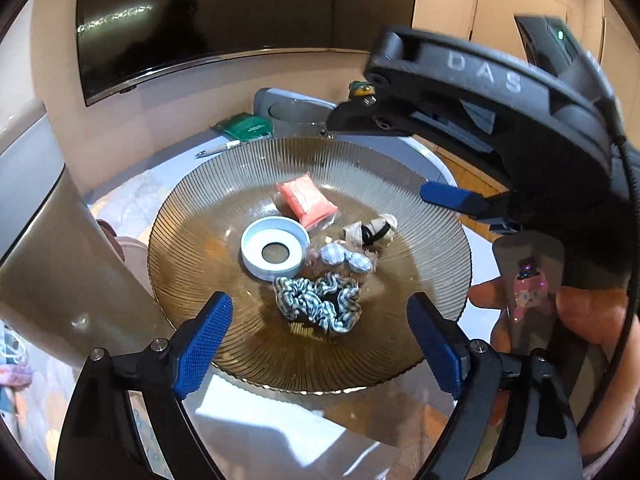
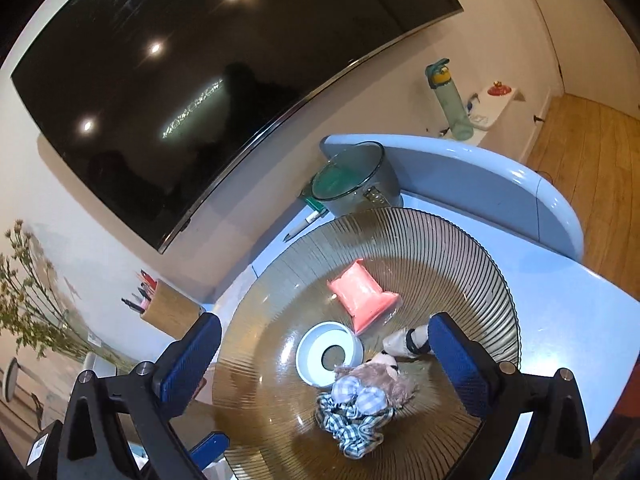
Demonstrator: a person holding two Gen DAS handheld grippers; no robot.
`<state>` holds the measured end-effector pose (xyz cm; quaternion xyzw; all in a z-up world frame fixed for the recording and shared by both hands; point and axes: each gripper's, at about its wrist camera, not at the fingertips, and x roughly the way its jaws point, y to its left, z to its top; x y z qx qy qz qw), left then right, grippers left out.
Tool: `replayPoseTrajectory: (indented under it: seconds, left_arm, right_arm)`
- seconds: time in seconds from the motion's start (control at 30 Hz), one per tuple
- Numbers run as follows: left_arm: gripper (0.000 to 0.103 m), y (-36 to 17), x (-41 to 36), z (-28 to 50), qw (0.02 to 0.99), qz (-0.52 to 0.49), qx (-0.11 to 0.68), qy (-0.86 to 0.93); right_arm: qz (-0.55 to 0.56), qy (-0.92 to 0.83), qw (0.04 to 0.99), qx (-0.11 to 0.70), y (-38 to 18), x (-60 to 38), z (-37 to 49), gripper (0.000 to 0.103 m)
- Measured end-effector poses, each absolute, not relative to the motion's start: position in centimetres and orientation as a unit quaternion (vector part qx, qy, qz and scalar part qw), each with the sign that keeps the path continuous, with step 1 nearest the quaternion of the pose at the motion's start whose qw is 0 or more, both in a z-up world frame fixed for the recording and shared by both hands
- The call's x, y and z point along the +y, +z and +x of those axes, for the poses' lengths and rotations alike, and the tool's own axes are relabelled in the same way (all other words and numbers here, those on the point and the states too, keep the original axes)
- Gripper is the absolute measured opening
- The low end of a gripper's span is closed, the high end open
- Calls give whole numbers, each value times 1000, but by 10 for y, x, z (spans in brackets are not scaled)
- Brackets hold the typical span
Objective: Organize soft objects
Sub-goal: 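Open both tools to drop the items into the glass bowl, then move both open tools back toward the pile on the bed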
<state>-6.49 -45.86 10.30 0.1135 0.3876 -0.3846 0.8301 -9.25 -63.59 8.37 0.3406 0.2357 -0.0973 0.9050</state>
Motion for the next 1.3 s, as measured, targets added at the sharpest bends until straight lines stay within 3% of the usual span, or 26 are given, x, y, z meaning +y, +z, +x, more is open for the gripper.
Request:
replayPoseTrajectory:
  seconds: [0.57, 1.3]
  left_arm:
    - [88, 118, -402, -89, 830, 97, 382, -394]
    - [88, 111, -200, -40, 880, 62, 384, -271]
  right_arm:
    - [322, -112, 914, 221, 100, -580, -131, 103]
    - [286, -58, 931, 219, 101, -414, -127, 103]
